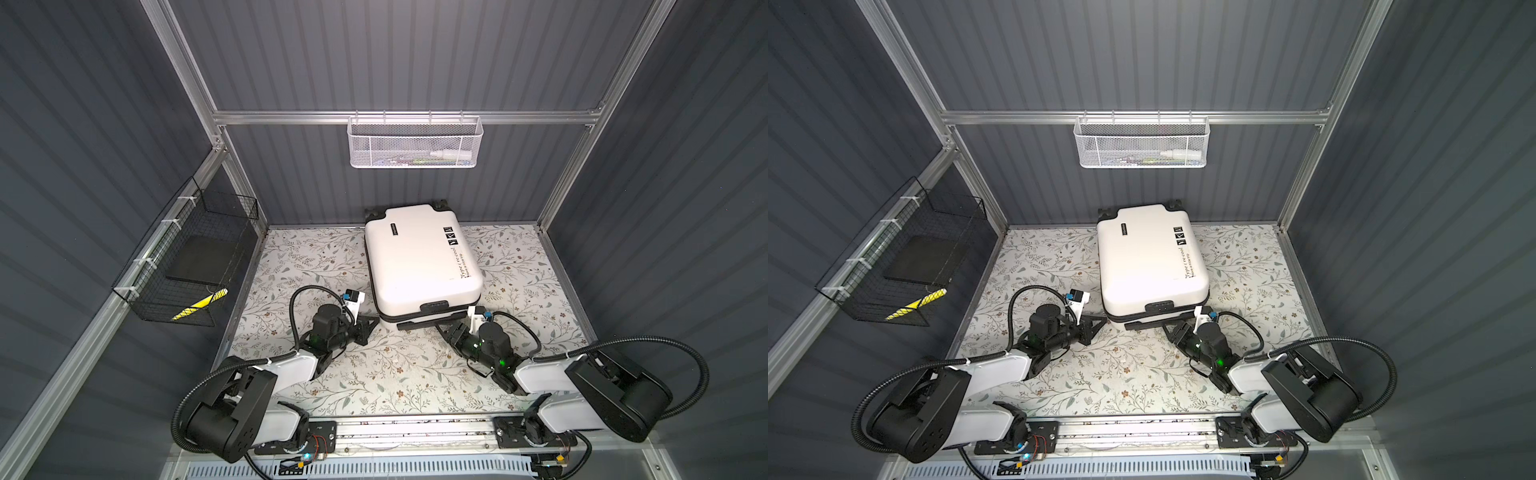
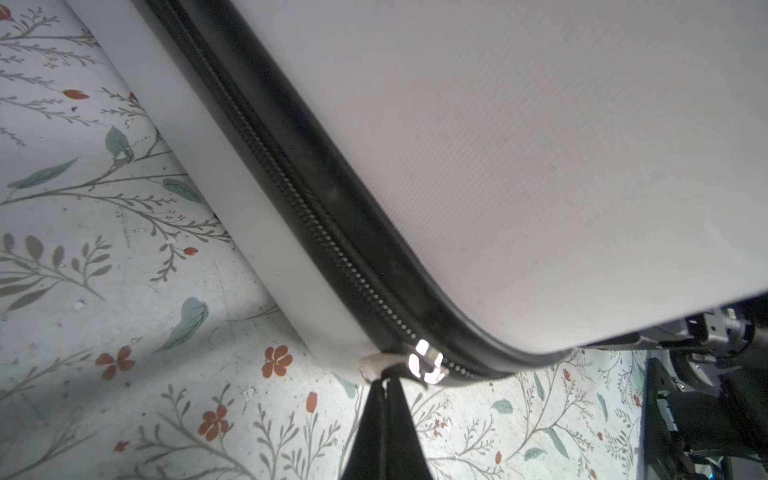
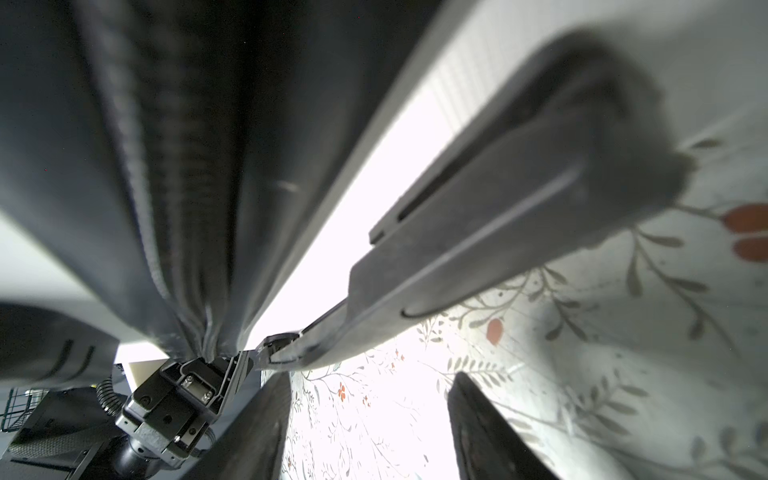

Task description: Pack the luggage

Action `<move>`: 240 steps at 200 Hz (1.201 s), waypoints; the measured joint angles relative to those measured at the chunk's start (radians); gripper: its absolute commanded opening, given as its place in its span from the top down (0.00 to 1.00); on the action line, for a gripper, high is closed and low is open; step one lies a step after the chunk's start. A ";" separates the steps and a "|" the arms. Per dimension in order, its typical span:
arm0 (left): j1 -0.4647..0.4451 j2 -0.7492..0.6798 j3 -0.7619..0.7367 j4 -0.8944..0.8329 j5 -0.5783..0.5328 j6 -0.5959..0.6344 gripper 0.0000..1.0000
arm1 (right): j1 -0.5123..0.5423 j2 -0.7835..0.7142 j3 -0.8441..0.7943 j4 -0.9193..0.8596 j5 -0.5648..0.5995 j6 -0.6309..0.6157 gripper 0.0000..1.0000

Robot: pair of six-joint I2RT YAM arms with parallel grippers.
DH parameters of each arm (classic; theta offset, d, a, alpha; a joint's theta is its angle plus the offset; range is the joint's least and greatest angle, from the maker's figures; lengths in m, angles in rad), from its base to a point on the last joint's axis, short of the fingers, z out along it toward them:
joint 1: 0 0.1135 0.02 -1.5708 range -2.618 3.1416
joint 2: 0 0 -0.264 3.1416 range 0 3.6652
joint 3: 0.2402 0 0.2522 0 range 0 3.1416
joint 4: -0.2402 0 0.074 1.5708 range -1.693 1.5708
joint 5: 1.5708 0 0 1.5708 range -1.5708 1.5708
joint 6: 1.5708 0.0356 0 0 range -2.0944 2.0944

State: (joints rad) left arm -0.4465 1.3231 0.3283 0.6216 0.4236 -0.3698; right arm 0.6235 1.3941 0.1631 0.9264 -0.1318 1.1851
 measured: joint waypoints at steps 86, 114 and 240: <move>0.000 -0.070 0.000 -0.064 0.011 0.000 1.00 | -0.001 0.030 0.000 0.045 0.000 0.000 0.33; 0.000 -0.070 0.000 -0.077 0.017 0.000 1.00 | -0.004 0.010 -0.014 0.055 0.004 0.000 0.30; 0.000 -0.070 0.028 -0.092 0.035 0.001 1.00 | -0.020 0.063 0.012 0.150 0.035 -0.007 0.38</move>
State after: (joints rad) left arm -0.4465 1.2530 0.3565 0.5297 0.4583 -0.3687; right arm 0.6033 1.4567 0.1753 1.0767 -0.0967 1.1778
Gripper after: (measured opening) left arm 0.043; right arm 0.646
